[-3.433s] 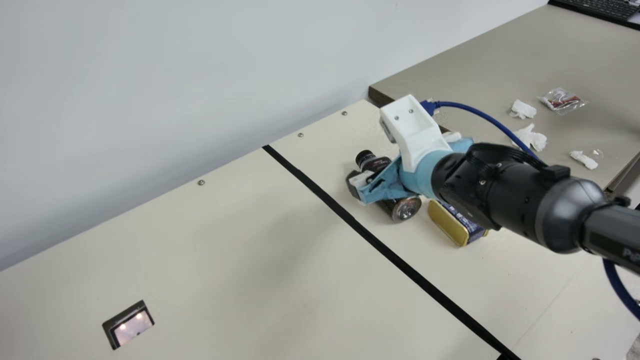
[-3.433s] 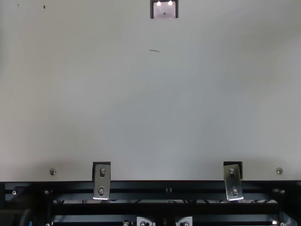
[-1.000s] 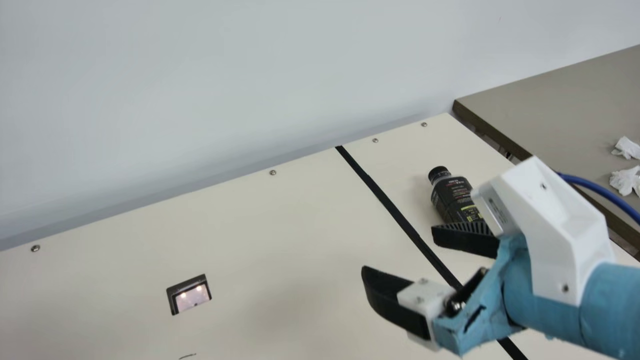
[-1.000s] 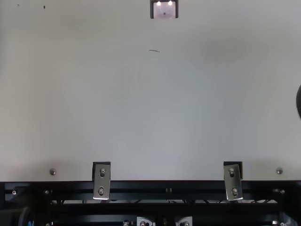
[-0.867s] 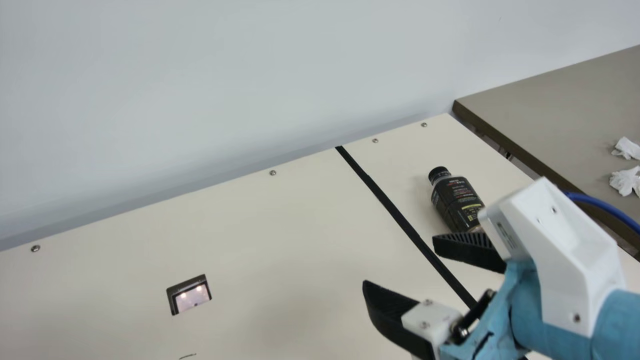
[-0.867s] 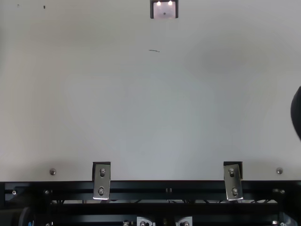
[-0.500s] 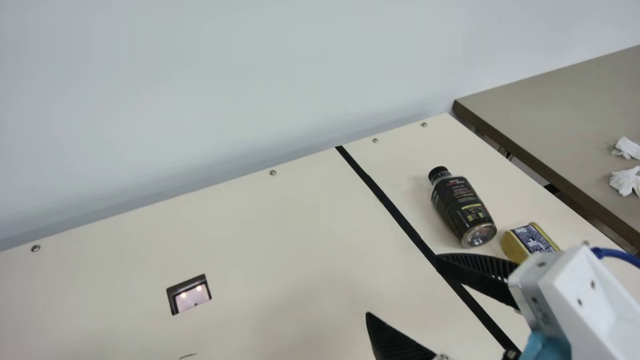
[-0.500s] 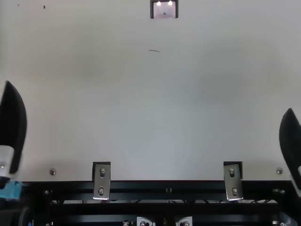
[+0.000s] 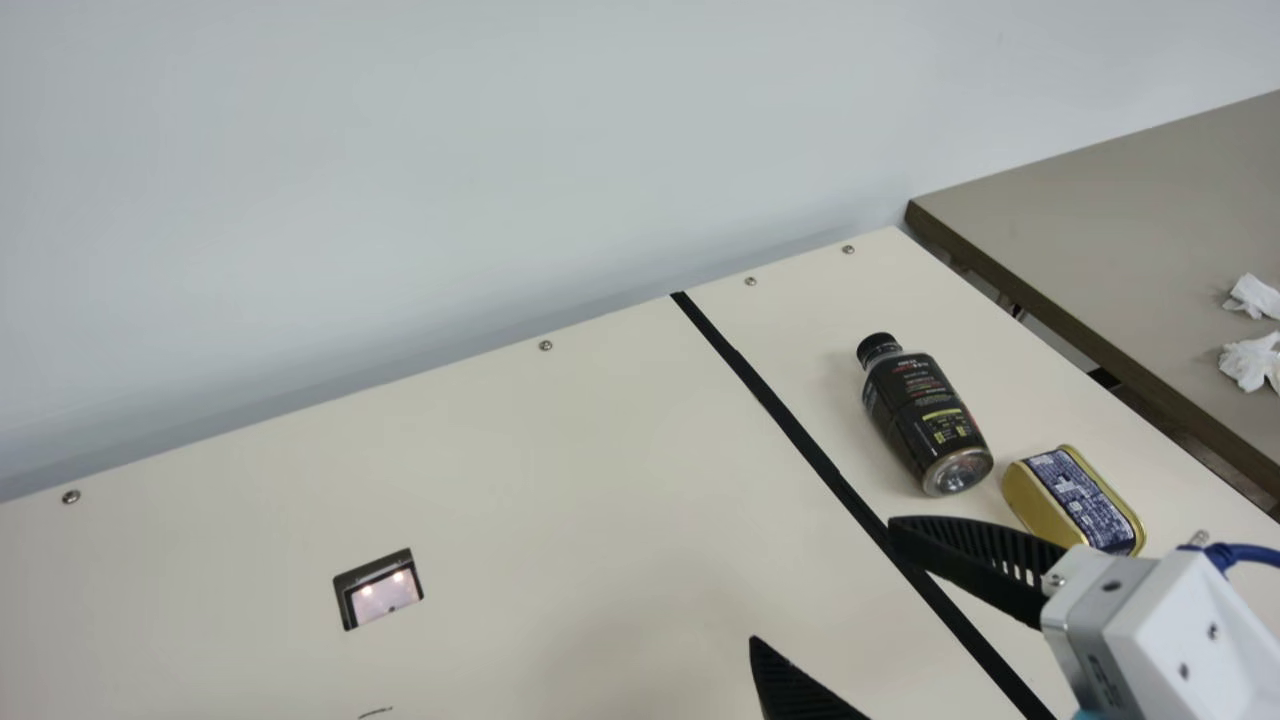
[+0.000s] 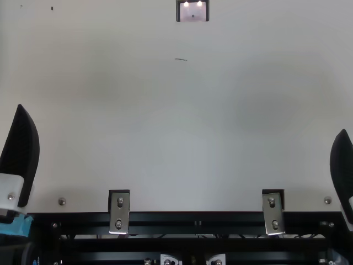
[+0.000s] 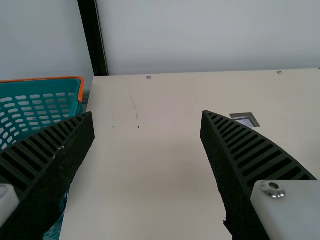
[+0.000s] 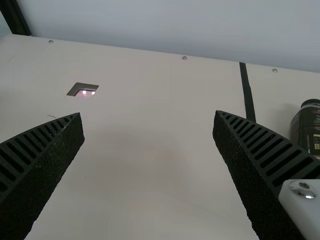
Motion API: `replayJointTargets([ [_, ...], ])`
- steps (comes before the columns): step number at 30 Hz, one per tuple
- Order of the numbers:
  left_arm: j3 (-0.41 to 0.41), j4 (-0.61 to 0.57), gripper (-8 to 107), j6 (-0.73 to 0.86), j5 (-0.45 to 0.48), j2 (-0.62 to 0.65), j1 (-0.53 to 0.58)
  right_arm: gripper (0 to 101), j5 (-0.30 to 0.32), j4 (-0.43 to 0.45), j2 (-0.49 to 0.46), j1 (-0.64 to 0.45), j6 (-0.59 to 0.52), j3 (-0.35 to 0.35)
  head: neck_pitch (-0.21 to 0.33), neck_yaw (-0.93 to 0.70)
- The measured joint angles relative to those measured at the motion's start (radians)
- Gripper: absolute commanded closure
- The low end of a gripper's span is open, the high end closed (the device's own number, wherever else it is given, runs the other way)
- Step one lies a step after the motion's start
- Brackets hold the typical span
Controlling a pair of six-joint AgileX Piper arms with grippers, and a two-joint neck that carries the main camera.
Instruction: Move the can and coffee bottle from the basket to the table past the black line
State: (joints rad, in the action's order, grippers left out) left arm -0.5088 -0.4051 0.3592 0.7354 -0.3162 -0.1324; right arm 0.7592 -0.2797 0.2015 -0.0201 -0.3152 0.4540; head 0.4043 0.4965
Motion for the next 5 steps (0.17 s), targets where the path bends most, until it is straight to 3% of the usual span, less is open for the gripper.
replayJointTargets([
  [5, 0.000, 0.000, 9, 0.000, 0.000, 0.000, 0.000, 0, 0.000, 0.000, 0.000, 0.000, 0.000, 0.000, 0.000, -0.005],
])
